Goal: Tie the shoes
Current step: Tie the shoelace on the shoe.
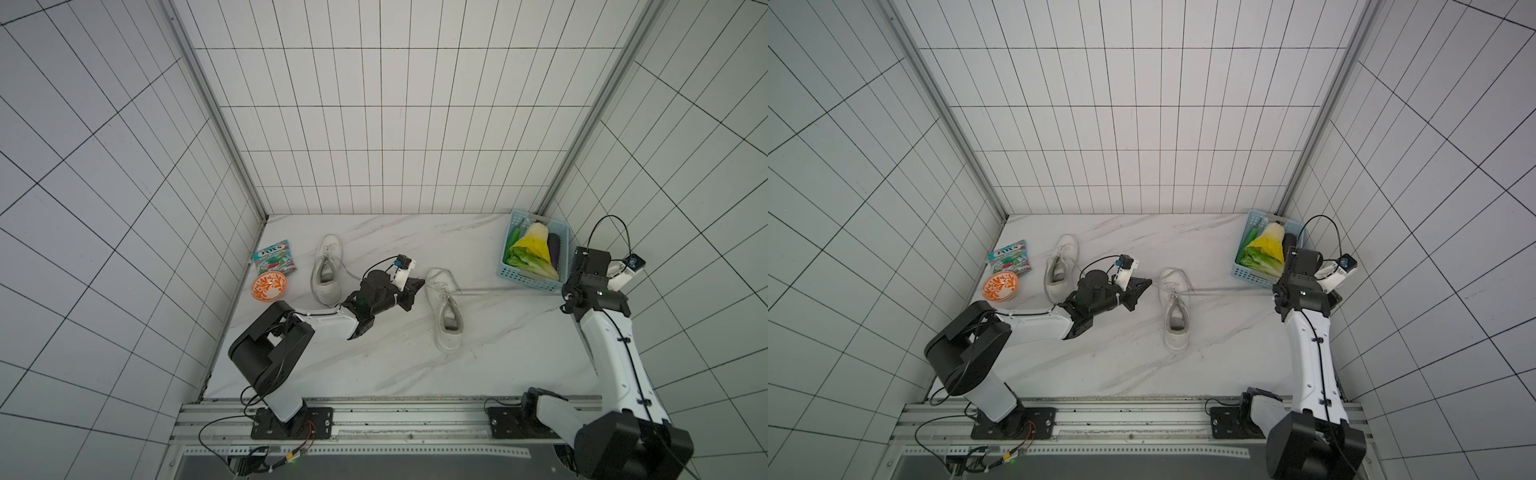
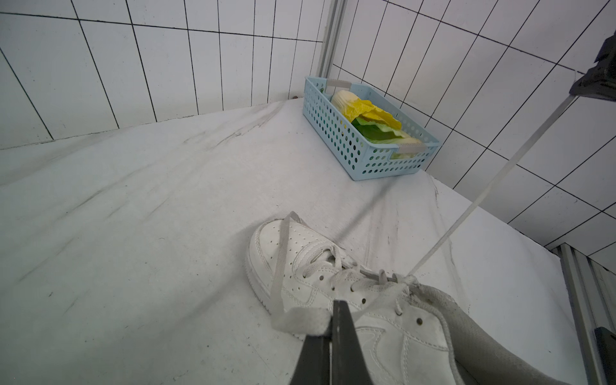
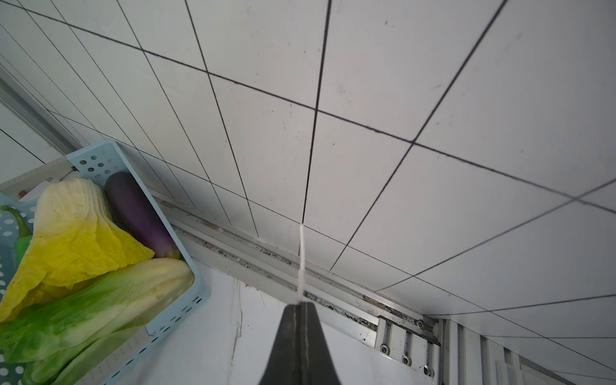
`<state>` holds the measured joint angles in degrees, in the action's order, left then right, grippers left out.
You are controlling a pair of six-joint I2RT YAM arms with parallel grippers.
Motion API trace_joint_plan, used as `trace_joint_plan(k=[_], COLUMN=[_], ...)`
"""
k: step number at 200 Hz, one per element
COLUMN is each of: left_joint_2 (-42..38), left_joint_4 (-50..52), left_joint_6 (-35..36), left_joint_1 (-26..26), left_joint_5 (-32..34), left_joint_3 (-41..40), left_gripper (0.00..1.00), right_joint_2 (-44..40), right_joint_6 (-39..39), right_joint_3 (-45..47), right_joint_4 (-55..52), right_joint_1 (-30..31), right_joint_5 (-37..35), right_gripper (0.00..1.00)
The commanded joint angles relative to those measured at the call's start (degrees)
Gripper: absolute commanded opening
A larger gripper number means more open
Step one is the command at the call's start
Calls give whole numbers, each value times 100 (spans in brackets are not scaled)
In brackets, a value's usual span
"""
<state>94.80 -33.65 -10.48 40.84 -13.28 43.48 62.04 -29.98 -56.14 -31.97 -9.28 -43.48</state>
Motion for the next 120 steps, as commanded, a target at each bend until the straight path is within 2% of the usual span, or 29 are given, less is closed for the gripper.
trace_joint_plan(k=[1,83,109,120], left_joint_2=[-202,-124,-136,-159], left_joint_4=[174,-287,-248,-104], left_joint_6=[-23,-391,-236,-51], left_joint_1=[23,117,108,112], left_joint_5=[189,579,359,280], left_joint_3=[-67,-504,-486,-466], left_gripper=[1,0,0,6], right_joint_2=[79,361,339,327], right_joint_6=[139,165,183,198], right_joint_3=[-206,-20,-11,-11], right_joint_4=[58,138,197,213], right_joint_1=[-133,-320,-320,-320], right_joint_5=[-432,-450,-254,-175], right_gripper=[0,0,0,0])
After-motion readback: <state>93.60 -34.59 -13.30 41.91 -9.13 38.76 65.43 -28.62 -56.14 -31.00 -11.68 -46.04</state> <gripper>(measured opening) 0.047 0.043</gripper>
